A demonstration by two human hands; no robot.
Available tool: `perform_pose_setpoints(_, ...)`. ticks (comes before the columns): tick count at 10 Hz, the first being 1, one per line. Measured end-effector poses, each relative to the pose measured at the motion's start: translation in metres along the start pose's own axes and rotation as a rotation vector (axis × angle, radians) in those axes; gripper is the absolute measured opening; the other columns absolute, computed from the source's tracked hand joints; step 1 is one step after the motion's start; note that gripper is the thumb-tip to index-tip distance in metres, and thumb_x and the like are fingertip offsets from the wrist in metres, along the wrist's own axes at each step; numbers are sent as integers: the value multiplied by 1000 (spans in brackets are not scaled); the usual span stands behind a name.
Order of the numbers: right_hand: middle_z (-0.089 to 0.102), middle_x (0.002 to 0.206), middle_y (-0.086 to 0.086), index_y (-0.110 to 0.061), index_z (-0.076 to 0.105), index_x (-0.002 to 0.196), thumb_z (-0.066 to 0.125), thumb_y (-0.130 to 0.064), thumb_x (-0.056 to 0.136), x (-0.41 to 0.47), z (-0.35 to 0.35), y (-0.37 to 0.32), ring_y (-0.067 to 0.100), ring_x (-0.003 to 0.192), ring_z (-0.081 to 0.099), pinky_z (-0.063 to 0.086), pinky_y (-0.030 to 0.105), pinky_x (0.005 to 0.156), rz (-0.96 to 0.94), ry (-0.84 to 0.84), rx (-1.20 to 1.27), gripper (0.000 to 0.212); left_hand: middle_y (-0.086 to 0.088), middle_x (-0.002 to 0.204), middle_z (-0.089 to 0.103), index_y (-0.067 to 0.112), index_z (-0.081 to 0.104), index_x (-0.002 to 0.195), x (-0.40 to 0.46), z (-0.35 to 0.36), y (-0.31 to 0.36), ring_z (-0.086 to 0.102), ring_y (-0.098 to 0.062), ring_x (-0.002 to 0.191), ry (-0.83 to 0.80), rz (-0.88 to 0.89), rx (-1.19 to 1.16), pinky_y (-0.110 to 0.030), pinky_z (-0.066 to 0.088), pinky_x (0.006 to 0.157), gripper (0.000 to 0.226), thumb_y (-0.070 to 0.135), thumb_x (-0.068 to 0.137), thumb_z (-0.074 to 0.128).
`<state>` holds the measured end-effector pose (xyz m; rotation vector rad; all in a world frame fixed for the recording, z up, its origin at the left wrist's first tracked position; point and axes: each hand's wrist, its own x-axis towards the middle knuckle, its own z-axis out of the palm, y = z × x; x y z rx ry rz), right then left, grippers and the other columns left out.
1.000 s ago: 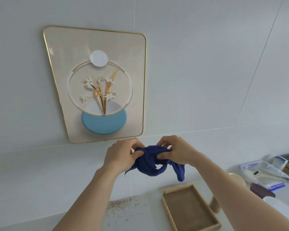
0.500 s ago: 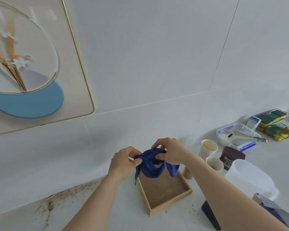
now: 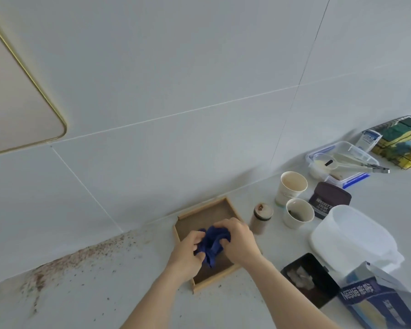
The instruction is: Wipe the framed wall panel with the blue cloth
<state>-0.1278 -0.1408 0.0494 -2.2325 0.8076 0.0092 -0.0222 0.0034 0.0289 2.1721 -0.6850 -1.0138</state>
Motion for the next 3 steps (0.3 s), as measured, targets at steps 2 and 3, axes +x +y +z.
perform_pose_setpoints(2, 29, 172, 5, -26, 41, 158, 56, -21, 105, -7, 34, 31, 33, 153, 37, 39, 43, 121, 13, -236, -258, 55, 7, 165, 40, 31, 29, 162, -5, 13, -19, 44, -20, 148, -42, 7, 372, -32, 38, 118, 66, 38, 103, 58)
perform_pose_setpoints(3, 5, 178, 6, -31, 19, 166, 57, -45, 104, -10, 42, 39, 34, 164, 7, 15, 55, 132, 31, -358, -432, 73, 4, 172, 32, 31, 27, 164, -10, 10, -20, 34, -21, 156, -7, 37, 586, -38, 28, 126, 73, 55, 101, 53)
